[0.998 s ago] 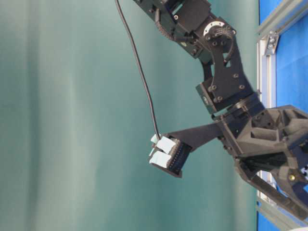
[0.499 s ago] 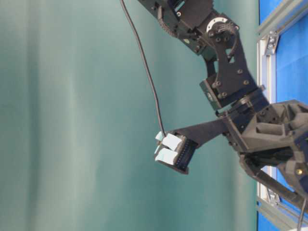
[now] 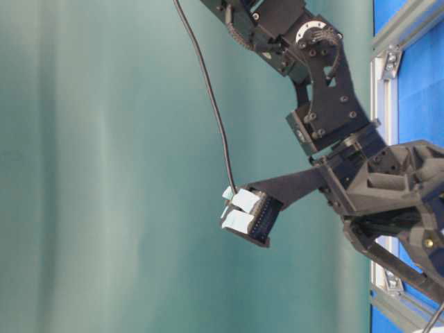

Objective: Insert the wire through the string loop located on the left side.
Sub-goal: 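Open the right gripper and pull the cable leftward with the left gripper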

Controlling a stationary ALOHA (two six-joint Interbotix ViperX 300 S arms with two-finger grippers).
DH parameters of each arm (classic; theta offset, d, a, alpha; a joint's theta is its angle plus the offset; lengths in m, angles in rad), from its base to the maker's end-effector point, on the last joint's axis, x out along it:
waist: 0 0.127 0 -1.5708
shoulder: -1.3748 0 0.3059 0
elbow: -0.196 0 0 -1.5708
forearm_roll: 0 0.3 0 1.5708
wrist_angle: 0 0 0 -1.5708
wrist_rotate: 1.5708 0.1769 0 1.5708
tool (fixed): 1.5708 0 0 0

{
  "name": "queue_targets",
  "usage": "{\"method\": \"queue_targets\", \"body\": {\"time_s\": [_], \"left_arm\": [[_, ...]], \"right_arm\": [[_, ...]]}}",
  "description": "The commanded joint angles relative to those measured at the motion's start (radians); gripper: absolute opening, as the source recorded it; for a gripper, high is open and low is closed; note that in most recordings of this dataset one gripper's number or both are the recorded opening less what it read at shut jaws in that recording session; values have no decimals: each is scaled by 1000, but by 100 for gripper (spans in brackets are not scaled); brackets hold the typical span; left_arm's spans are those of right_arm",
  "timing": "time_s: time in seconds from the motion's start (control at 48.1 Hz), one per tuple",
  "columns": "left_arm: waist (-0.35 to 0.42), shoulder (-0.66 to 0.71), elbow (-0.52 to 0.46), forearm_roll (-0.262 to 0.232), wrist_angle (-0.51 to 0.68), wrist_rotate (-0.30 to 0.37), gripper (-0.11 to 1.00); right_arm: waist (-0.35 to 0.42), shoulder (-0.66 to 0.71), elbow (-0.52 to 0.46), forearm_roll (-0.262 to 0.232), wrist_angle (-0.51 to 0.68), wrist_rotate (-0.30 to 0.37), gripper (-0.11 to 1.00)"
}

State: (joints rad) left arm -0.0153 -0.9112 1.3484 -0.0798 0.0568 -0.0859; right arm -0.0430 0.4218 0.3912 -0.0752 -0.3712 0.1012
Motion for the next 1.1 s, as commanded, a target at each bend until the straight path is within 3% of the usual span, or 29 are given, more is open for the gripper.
{"method": "queue_targets", "body": {"time_s": [0.0, 0.166, 0.436, 1.081], "left_arm": [[-3, -78, -26, 2, 63, 0, 8], [-2, -236, -57, 14, 201, 2, 8], [3, -318, -81, 20, 322, 18, 8], [3, -313, -57, 20, 267, 34, 9]], "right_arm": [[0, -52, -8, 2, -5, -2, 97], [-2, -55, -9, 2, -5, -2, 97], [-6, -61, -11, 0, -6, -2, 97], [-6, -64, -12, 0, -6, -2, 97]]}}
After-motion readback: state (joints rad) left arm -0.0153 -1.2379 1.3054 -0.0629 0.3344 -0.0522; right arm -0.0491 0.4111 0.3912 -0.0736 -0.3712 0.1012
